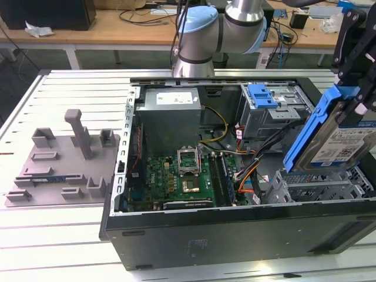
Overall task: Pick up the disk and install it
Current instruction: 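Insert the disk into the insertion slot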
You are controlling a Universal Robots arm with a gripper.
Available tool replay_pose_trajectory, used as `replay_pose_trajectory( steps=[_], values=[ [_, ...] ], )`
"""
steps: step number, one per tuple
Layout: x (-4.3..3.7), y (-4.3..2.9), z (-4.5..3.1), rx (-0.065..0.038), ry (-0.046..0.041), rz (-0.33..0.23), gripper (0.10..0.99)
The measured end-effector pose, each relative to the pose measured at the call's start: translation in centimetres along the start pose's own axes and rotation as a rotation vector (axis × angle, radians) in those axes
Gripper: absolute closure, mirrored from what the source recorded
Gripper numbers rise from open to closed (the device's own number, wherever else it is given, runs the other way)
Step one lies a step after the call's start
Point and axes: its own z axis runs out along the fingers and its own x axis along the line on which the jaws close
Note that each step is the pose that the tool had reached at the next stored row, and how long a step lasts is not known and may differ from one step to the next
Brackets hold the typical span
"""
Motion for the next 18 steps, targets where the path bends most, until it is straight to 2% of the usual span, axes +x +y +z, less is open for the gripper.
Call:
replay_pose_trajectory(
  steps=[18],
  values=[
    [0.15, -0.05, 0.59, 0.0, 0.0, -0.001, 0.718]
  ],
)
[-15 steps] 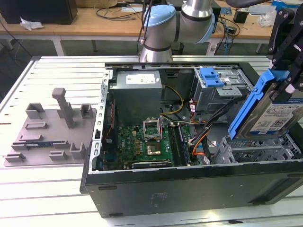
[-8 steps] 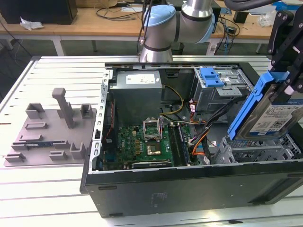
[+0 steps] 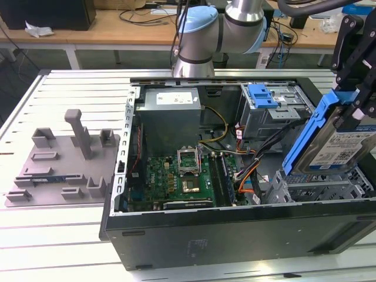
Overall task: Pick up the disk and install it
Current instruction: 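Insert the disk into the insertion slot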
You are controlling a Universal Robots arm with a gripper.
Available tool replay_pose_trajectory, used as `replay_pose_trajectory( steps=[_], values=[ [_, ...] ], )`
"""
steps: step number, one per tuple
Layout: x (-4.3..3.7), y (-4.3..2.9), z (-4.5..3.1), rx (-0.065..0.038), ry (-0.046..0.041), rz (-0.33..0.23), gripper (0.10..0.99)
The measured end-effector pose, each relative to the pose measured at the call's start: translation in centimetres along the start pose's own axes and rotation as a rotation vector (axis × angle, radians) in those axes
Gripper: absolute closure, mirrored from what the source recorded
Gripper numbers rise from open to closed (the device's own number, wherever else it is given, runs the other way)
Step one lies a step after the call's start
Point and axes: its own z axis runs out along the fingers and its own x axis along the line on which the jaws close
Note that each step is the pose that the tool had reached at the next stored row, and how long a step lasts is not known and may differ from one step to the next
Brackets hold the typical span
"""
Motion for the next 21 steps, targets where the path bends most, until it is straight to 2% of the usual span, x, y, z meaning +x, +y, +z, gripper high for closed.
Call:
replay_pose_trajectory(
  steps=[21],
  values=[
    [0.22, -0.2, 0.55, 0.0, 0.0, 0.0, 0.718]
  ],
)
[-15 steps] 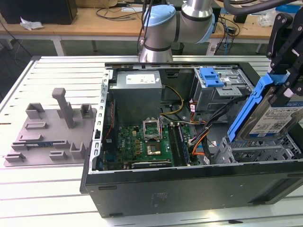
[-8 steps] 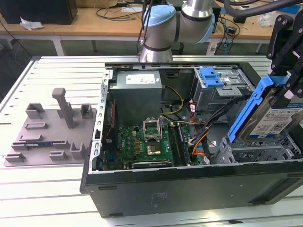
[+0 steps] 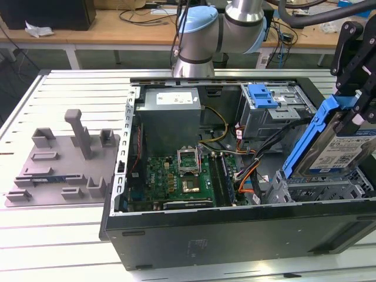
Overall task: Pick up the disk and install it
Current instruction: 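Insert the disk into the insertion slot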
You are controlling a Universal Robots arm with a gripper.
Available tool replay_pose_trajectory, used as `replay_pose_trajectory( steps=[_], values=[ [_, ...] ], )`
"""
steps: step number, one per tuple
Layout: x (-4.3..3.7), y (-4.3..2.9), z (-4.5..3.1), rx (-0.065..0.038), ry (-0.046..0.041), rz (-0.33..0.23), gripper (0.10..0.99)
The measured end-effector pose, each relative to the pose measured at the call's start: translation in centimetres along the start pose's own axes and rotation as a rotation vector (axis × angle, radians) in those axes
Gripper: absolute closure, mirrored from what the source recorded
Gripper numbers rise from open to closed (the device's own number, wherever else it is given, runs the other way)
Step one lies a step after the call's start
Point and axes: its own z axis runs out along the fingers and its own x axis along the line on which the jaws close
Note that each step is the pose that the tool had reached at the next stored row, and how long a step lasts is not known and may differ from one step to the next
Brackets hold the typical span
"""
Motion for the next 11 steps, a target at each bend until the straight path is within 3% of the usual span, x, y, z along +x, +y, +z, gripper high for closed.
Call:
replay_pose_trajectory(
  steps=[11],
  values=[
    [-0.28, -0.07, 1.0, 0.0, 0.0005, 0.0, 0.718]
  ],
)
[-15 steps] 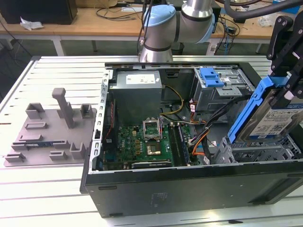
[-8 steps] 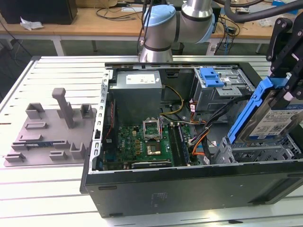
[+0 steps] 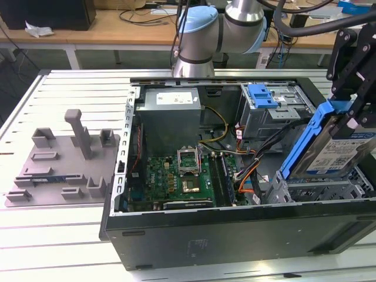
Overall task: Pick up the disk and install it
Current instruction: 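Insert the disk into the insertion slot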
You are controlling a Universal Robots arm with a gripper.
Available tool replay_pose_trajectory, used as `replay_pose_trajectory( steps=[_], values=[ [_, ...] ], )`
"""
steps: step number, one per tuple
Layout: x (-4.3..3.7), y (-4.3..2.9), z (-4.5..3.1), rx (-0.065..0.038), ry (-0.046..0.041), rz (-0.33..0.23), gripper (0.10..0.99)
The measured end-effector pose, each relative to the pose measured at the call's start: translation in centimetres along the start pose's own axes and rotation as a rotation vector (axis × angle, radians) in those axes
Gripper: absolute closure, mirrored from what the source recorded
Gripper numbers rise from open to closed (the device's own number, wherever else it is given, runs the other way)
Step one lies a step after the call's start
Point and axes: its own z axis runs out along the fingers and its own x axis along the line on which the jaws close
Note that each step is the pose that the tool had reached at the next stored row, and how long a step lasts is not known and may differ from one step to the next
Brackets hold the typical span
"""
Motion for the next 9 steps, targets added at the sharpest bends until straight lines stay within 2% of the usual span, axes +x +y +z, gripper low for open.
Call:
replay_pose_trajectory(
  steps=[9],
  values=[
    [0.03, -0.02, 1.01, 0.0, -0.0007, 0.0, 0.718]
  ],
)
